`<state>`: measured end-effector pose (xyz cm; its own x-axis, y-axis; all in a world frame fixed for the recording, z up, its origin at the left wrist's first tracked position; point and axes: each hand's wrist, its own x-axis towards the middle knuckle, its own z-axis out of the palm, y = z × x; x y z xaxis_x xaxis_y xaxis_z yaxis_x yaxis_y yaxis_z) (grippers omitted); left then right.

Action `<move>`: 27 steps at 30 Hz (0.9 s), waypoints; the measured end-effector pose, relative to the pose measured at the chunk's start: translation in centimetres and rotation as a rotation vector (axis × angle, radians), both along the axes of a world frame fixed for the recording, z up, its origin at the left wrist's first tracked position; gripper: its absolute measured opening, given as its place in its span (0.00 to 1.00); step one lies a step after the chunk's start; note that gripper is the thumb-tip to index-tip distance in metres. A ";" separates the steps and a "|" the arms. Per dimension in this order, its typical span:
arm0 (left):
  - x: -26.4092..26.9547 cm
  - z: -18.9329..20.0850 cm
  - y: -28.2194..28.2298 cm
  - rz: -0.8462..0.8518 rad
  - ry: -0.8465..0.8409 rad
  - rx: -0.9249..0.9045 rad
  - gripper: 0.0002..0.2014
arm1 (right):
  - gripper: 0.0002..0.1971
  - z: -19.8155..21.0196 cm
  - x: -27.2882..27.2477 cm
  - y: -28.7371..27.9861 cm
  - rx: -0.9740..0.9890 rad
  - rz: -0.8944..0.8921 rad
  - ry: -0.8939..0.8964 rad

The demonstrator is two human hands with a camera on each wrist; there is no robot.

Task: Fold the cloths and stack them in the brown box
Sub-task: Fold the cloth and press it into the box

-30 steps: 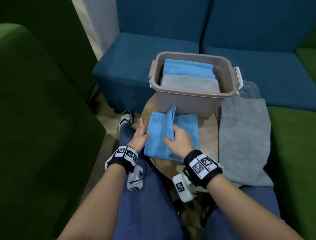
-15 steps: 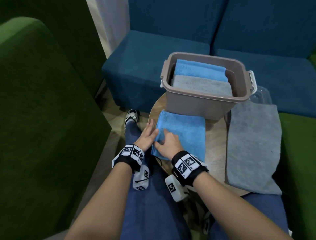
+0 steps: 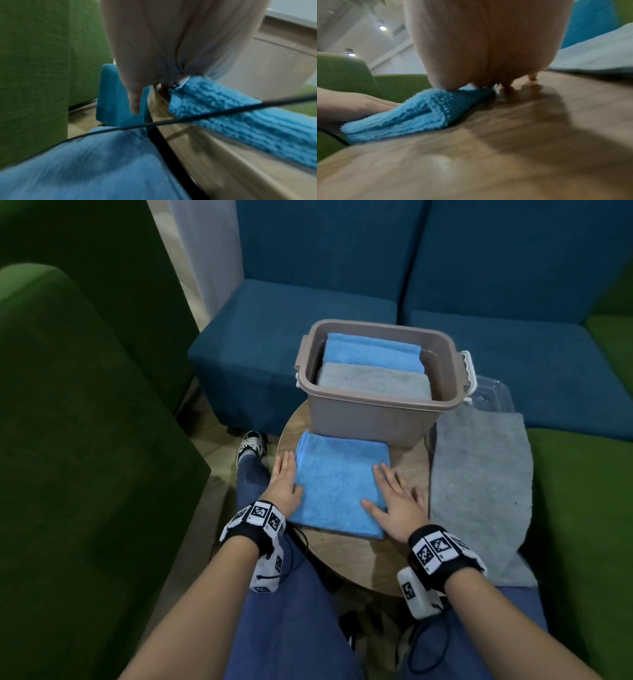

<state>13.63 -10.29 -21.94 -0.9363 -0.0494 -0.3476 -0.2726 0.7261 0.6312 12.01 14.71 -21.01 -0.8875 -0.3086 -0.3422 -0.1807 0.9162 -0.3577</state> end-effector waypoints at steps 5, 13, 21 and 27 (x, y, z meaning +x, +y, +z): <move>0.3 2.3 1.9 0.310 0.037 -0.248 0.25 | 0.27 0.6 -0.6 -1.2 -0.305 -0.224 0.081; 0.6 4.1 1.9 0.292 -0.280 -0.146 0.36 | 0.22 1.6 -0.7 -2.5 0.153 -0.088 0.203; -0.1 9.1 4.9 -0.146 0.163 -0.338 0.09 | 0.26 6.5 -1.9 -2.5 -0.212 0.042 0.379; -0.9 13.9 5.4 -0.252 0.637 -0.163 0.17 | 0.14 10.0 -3.2 0.1 -0.400 0.155 0.556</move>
<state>12.78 -4.84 -8.05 -0.9450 0.1909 0.2654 0.3027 0.8177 0.4897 8.77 14.76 -10.96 -0.8336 -0.4529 0.3162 -0.5523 0.6827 -0.4785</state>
